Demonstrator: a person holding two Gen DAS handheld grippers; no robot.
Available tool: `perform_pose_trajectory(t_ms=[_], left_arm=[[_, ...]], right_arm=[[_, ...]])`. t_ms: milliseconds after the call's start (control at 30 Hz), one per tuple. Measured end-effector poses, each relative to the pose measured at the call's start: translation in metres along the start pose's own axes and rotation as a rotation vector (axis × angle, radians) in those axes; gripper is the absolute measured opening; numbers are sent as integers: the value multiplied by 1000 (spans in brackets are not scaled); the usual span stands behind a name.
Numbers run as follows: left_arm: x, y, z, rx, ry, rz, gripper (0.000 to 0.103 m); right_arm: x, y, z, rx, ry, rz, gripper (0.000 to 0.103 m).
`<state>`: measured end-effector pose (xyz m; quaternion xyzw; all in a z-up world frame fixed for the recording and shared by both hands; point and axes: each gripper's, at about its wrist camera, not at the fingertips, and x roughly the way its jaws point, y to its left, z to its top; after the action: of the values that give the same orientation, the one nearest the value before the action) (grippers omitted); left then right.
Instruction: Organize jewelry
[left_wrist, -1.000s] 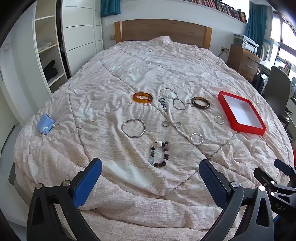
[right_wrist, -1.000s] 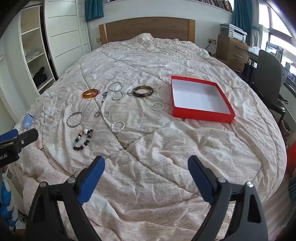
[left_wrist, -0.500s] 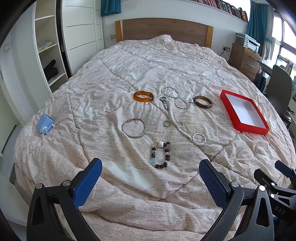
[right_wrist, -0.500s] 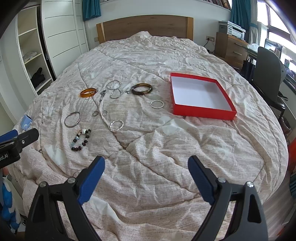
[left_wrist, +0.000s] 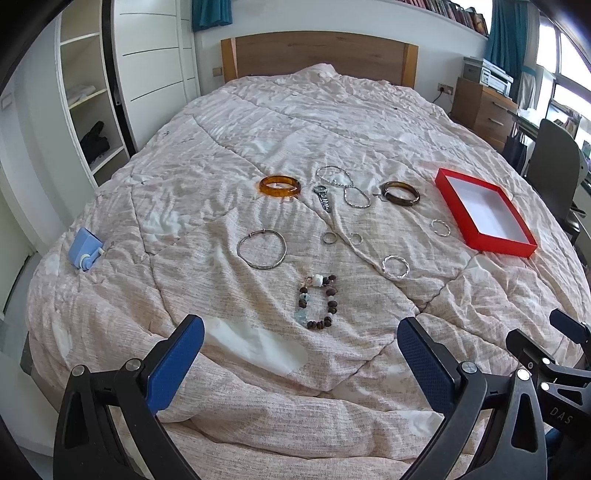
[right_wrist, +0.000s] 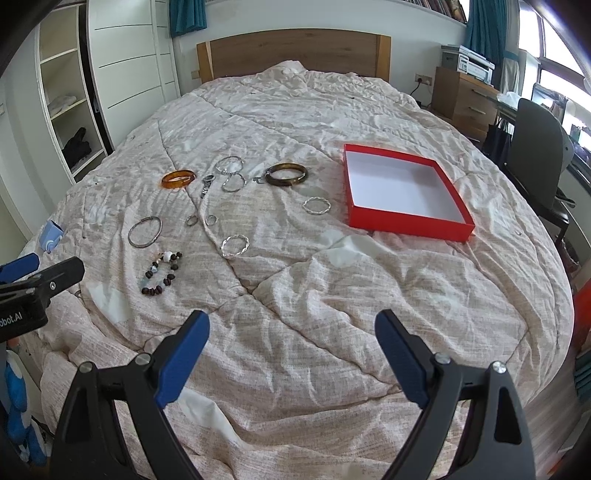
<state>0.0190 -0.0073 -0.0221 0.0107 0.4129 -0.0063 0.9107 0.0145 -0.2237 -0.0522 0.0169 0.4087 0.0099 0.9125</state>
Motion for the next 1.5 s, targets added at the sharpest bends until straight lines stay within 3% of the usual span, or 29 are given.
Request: perform_pose_trajectory(t_ms=[433, 633, 1033, 1500], left_arm=[[-1, 16, -3, -21, 10, 5, 103], [0, 23, -1, -55, 17, -9, 103], [2, 27, 1, -69, 4, 41, 100], [14, 31, 7, -85, 25, 29, 97]], right_arm=[[2, -8, -3, 24, 45, 4, 91], [1, -10, -2, 36, 36, 1, 91], [5, -11, -2, 35, 43, 12, 90], [11, -9, 3, 25, 30, 11, 90]])
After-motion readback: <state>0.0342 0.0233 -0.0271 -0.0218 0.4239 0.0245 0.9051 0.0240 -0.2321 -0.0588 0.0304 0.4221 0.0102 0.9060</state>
